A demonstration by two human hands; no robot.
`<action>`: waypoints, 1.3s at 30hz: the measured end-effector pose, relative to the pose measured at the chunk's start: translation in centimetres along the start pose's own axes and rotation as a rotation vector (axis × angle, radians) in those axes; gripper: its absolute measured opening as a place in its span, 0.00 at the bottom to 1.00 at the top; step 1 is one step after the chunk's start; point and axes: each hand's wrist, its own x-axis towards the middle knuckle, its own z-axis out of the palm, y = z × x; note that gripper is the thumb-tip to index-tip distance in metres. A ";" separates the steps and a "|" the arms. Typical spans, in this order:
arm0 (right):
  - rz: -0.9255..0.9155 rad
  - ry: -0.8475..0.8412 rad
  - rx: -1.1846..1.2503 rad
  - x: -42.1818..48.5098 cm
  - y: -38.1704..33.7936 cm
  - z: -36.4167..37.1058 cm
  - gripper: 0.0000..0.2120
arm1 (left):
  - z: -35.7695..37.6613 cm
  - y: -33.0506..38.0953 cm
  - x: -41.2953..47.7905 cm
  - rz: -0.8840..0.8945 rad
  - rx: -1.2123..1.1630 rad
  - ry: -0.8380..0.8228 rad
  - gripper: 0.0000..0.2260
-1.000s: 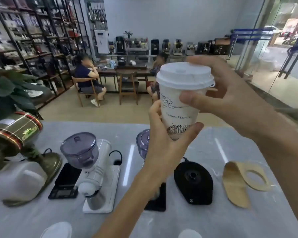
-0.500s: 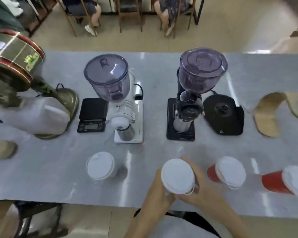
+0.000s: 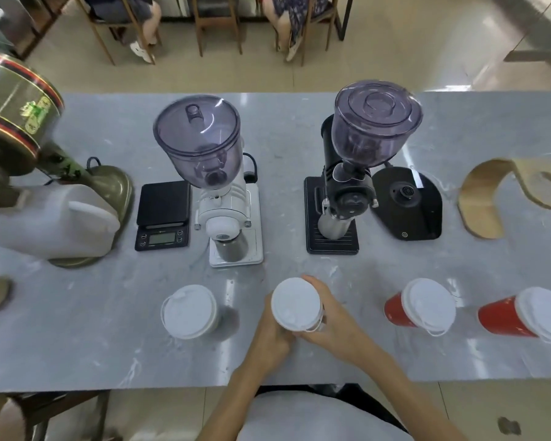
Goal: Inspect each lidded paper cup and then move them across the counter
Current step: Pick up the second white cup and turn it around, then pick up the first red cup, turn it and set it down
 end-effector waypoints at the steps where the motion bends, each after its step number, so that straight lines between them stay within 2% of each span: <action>1: -0.005 0.002 -0.006 0.0 0.2 0.1 0.45 | 0.1 -0.3 -0.1 -0.002 -0.014 -0.013 0.23; 3: -0.003 0.002 -0.006 -0.1 0.6 0.1 0.45 | 0.2 -1.1 -0.7 0.003 -0.048 -0.046 0.22; 8: 0.020 -0.044 -0.039 -0.1 0.5 -0.1 0.47 | 0.3 -1.6 -1.2 -0.077 -0.097 -0.069 0.29; 11: 0.044 -0.072 -0.096 -1.3 1.6 -0.4 0.50 | 0.7 -2.2 -2.3 -0.214 -0.134 0.070 0.35; 12: 0.063 -0.063 -0.136 -2.3 2.3 -0.7 0.49 | 0.8 -2.5 -3.1 -0.259 -0.116 0.161 0.33; 14: 0.129 -0.027 -0.175 -5.1 4.0 -1.6 0.41 | 1.0 -2.9 -4.8 -0.304 0.023 0.346 0.23; 16: 0.216 0.006 -0.167 -8.2 6.0 -2.9 0.28 | 1.6 -3.0 -6.0 -0.336 0.078 0.367 0.18; 18: 0.311 0.076 -0.127 -11.3 7.9 -4.2 0.18 | 3.0 -2.7 -6.8 -0.362 0.046 0.236 0.19; 20: 0.398 0.226 -0.055 -13.5 9.2 -5.9 0.15 | 4.8 -1.8 -6.6 -0.335 0.055 0.041 0.21; 22: 0.432 0.375 0.027 -14.9 9.4 -7.8 0.16 | 6.8 -0.7 -5.5 -0.276 0.082 -0.117 0.19; 25: 0.431 0.519 0.104 -15.5 8.8 -11.0 0.29 | 10.2 1.1 -2.6 -0.212 0.111 -0.267 0.17; 27: 0.355 0.479 0.110 -15.0 8.0 -12.9 0.39 | 12.5 2.0 -0.1 -0.150 0.194 -0.338 0.24; 29: 0.240 0.389 0.067 -13.8 7.4 -14.6 0.45 | 14.5 3.1 2.3 -0.034 0.267 -0.333 0.34; 31: 0.127 0.274 -0.036 -12.2 7.2 -15.6 0.49 | 16.4 4.2 4.2 0.053 0.229 -0.300 0.39; 33: 0.062 0.178 -0.198 -10.4 7.1 -16.1 0.49 | 18.0 5.1 5.4 0.029 0.110 -0.283 0.38; 35: 0.037 0.139 -0.347 -9.0 7.6 -16.4 0.49 | 19.3 5.9 5.7 -0.040 0.020 -0.255 0.33; 39: -0.021 0.098 -0.389 -7.6 8.1 -18.7 0.46 | 21.2 7.2 5.2 -0.096 0.002 -0.130 0.26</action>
